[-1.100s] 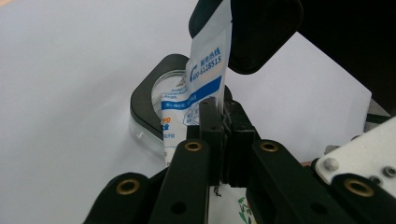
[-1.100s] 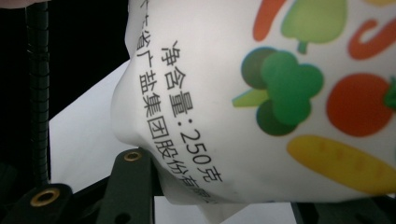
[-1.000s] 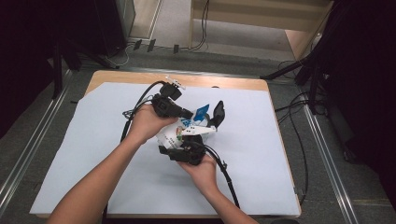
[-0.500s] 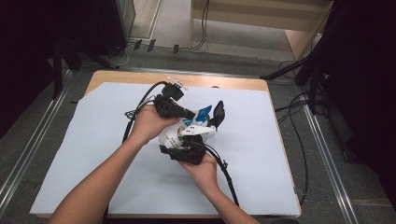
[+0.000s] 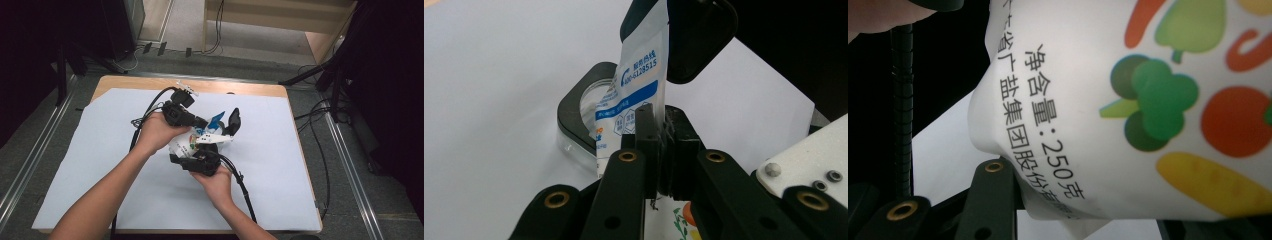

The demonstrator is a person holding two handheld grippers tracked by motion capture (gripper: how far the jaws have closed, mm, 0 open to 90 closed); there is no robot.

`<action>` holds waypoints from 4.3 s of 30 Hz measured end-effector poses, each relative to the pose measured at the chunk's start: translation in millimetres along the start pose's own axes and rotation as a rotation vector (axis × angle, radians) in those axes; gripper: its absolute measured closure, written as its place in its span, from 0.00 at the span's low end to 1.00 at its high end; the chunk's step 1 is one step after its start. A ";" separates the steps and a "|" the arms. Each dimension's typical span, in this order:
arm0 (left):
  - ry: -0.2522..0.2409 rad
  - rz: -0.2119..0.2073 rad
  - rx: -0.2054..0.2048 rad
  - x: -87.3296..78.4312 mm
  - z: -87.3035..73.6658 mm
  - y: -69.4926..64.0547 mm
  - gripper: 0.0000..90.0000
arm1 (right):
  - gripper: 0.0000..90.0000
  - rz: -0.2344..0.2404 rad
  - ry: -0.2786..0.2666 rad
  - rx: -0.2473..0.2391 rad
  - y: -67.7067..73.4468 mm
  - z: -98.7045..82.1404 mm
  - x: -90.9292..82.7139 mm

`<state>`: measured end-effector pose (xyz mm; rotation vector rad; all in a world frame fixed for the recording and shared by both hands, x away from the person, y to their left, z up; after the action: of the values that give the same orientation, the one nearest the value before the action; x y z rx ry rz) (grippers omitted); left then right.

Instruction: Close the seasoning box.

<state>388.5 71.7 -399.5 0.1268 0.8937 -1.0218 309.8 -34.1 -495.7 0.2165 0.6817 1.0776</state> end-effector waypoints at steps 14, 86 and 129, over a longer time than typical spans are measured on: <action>0.009 0.002 -0.048 2.2 3.9 2.7 1.00 | 0.56 -0.050 0.052 -0.083 1.6 -1.4 6.4; 0.044 0.070 -0.017 -0.8 2.2 2.2 1.00 | 0.66 -0.012 0.015 -0.005 -1.3 6.8 -1.5; 0.003 0.077 -0.008 -4.5 2.0 7.6 1.00 | 0.67 0.004 0.007 -0.002 -5.5 16.6 2.2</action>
<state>394.7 78.0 -397.3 0.1549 0.8895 -0.9460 324.6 -32.2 -486.4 0.2128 0.6870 1.0829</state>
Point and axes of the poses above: each handheld gripper's, and its own axes: x roughly forward along the jaws, z roughly out of its top, y roughly to its left, the point moved 2 cm from there along x, roughly forward along the jaws, and after that the axes turned 3 degrees about x, right-handed, at the moved point
